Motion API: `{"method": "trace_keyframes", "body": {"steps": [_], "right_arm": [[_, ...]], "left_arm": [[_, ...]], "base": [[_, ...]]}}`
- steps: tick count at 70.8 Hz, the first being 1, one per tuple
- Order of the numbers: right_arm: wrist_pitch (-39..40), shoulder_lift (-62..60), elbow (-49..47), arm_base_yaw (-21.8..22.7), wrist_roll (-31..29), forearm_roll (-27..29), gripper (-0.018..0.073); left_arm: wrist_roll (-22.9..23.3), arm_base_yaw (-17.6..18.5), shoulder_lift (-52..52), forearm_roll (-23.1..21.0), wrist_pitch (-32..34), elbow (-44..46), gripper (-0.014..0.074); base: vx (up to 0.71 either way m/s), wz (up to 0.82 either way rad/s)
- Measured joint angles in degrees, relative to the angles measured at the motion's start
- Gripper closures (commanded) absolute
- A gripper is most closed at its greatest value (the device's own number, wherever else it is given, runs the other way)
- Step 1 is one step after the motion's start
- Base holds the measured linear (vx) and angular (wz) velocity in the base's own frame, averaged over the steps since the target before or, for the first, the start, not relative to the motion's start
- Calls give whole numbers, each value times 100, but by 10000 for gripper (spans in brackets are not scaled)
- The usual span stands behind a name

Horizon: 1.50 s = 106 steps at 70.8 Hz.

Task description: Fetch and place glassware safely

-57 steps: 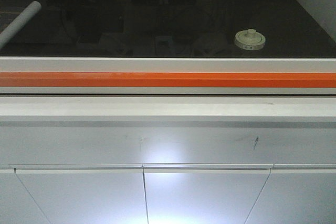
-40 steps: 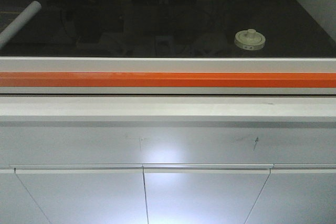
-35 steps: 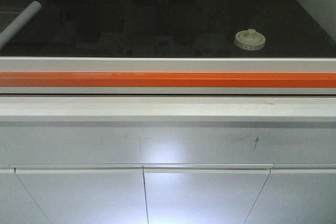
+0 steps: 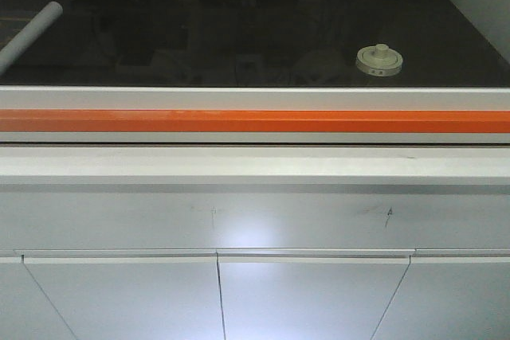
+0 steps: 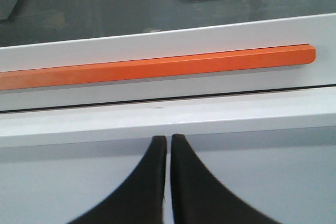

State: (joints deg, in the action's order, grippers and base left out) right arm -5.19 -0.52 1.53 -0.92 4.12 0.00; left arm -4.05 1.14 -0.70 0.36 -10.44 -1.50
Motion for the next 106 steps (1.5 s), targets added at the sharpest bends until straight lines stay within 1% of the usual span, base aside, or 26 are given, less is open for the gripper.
{"method": "trace_keyframes", "body": {"steps": [33,57,64,71,78,81,87,92,106], "right_arm": [[6,0,0,0,0,0,563],[63,0,0,0,0,0,563],[196,0,0,0,0,0,563],[519,0,0,0,0,0,563],[1192,0,0,0,0,0,563],[1414,0,0,0,0,0,563],[1466,0,-221,0,0,0,563],[1436,27,-635,0,0,0,563],[1382,903,-2173,0,-18,0,563]], "left_arm": [[0,0,0,0,26,0,603],[20,0,0,0,508,0,603],[78,0,0,-36,735,0,603],[269,0,0,-236,1144,0,603],[304,0,0,-315,1728,0,603],[304,0,0,-323,1876,29,603],[304,0,7,-338,1920,361,603],[304,0,143,-345,1975,874,603],[304,0,1368,-340,2076,2687,603]], "base": [[0,0],[0,0],[0,0],[0,0],[0,0],[0,0],[0,0],[0,0],[0,0]]}}
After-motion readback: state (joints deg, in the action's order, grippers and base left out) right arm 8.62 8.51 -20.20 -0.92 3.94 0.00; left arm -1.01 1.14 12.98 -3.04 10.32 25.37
